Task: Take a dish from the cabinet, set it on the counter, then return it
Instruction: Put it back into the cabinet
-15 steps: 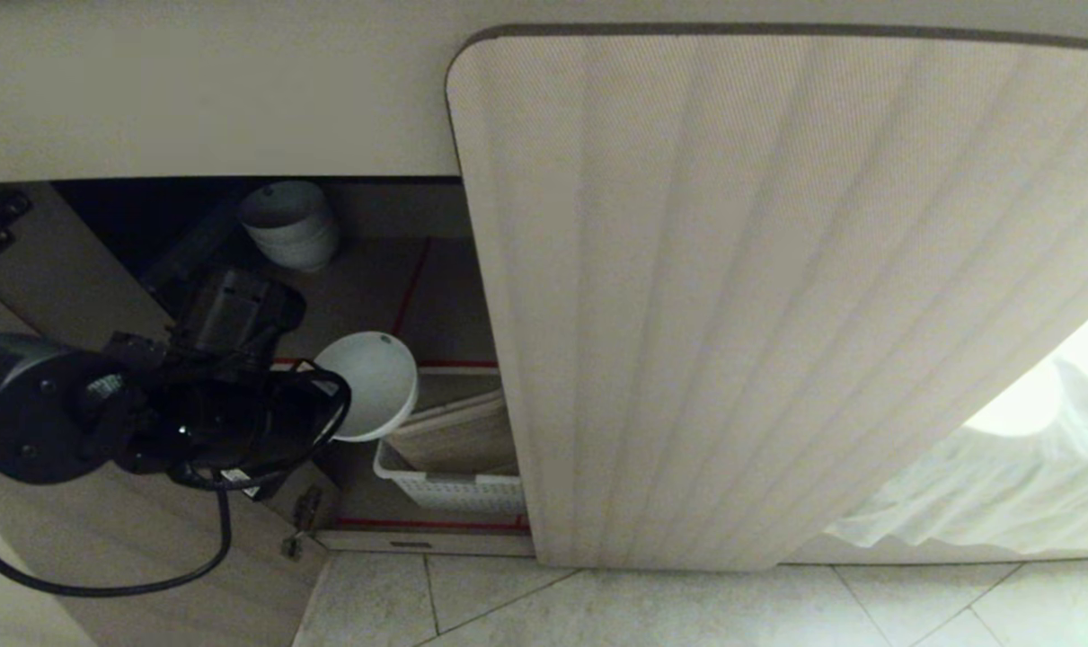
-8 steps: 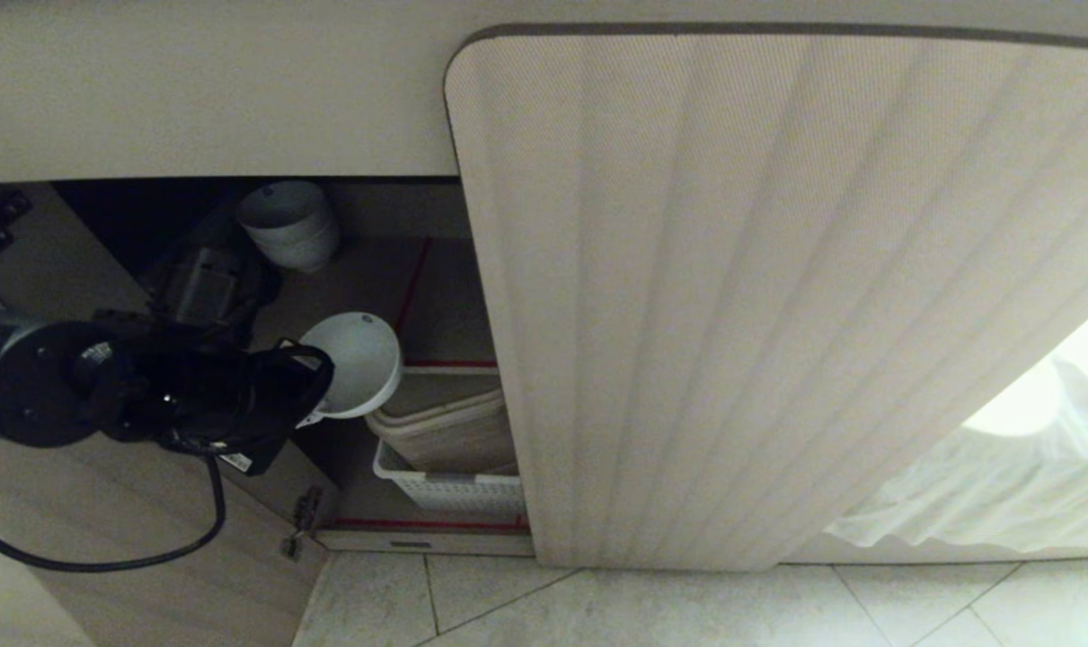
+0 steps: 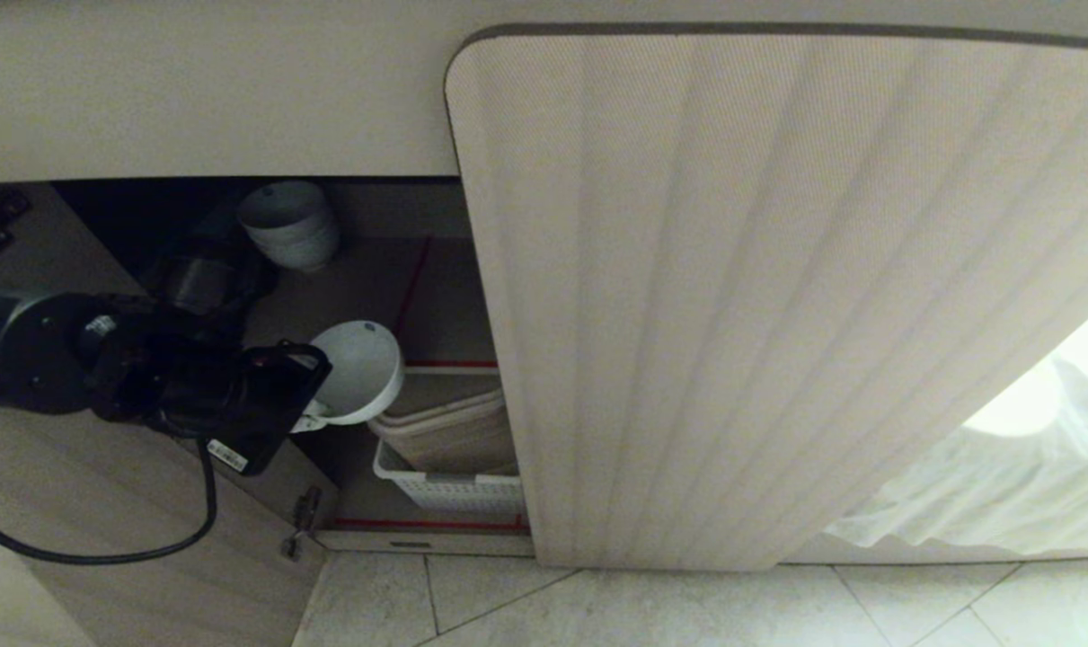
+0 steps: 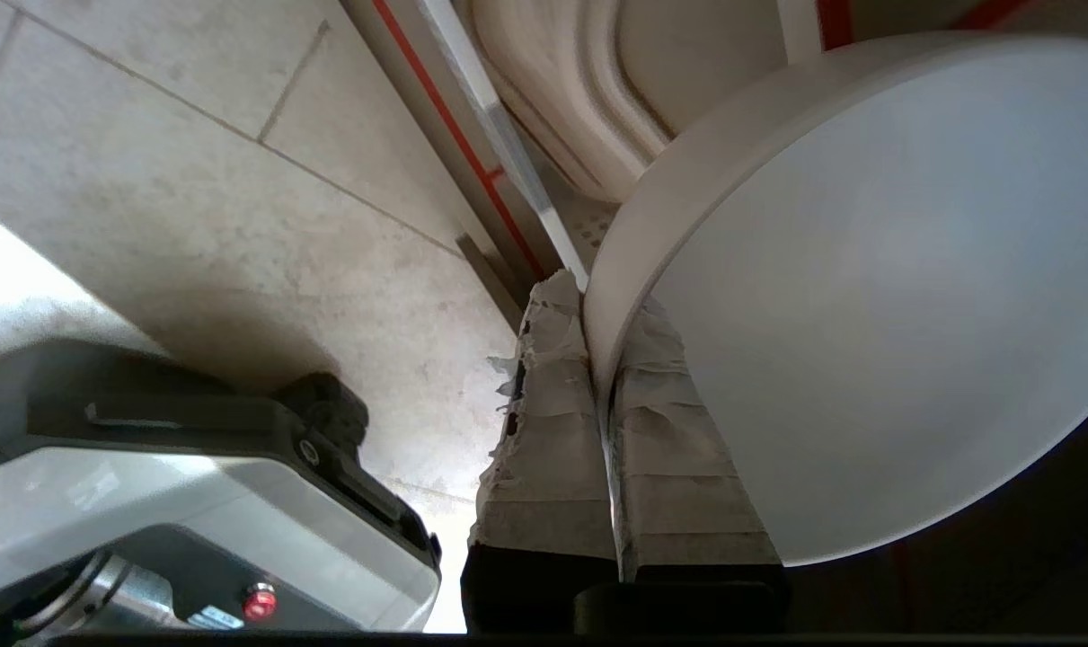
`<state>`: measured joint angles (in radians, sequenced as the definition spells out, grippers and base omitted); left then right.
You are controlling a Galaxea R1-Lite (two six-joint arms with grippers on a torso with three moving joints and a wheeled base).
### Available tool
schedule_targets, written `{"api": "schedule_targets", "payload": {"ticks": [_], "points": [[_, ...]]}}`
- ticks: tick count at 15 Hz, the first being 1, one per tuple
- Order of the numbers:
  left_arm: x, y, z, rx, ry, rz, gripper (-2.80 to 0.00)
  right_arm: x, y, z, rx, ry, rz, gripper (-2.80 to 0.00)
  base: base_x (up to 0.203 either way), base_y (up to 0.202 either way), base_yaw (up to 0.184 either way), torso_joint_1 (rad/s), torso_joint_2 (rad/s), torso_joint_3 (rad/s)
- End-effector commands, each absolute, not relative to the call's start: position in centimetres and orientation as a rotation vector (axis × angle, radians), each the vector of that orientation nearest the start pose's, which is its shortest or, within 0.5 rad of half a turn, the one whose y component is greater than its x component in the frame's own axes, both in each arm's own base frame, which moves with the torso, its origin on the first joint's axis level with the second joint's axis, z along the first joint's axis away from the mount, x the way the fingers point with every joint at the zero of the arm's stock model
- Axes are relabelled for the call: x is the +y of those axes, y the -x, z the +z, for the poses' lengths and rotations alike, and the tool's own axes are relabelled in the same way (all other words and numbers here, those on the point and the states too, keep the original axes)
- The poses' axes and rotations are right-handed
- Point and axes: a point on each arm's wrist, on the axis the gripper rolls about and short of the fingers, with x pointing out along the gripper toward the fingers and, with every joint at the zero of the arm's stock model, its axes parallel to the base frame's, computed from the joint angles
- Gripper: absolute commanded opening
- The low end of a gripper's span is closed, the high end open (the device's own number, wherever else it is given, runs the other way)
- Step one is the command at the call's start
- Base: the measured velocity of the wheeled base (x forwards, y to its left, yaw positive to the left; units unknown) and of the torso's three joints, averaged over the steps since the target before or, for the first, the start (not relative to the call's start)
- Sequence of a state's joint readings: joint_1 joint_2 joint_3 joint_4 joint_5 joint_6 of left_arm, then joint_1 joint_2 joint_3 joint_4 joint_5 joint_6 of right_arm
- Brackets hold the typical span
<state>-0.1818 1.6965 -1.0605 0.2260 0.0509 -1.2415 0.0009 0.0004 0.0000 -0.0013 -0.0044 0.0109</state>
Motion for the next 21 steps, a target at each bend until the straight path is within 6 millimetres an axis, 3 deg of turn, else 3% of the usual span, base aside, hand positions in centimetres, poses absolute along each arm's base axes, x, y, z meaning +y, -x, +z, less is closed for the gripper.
{"api": "schedule_targets", "payload": {"ticks": [1, 12, 21], "points": [[-5.1, -29.1, 17.4, 0.815, 1.067, 0.429, -2.80, 0.0, 2.3, 7.6, -0.002, -0.011, -0.004, -2.80, 0.000, 0.000, 0.000, 0.000, 0.00, 0.000], [-5.0, -33.0, 18.7, 0.716, 1.244, 0.470, -2.80, 0.0, 2.3, 7.6, -0.001, -0.011, -0.003, -2.80, 0.000, 0.000, 0.000, 0.000, 0.00, 0.000], [-5.0, -34.2, 18.5, 0.737, 1.297, 0.455, -2.80, 0.0, 2.3, 7.6, 0.000, -0.011, -0.003, -2.80, 0.000, 0.000, 0.000, 0.000, 0.00, 0.000]]}}
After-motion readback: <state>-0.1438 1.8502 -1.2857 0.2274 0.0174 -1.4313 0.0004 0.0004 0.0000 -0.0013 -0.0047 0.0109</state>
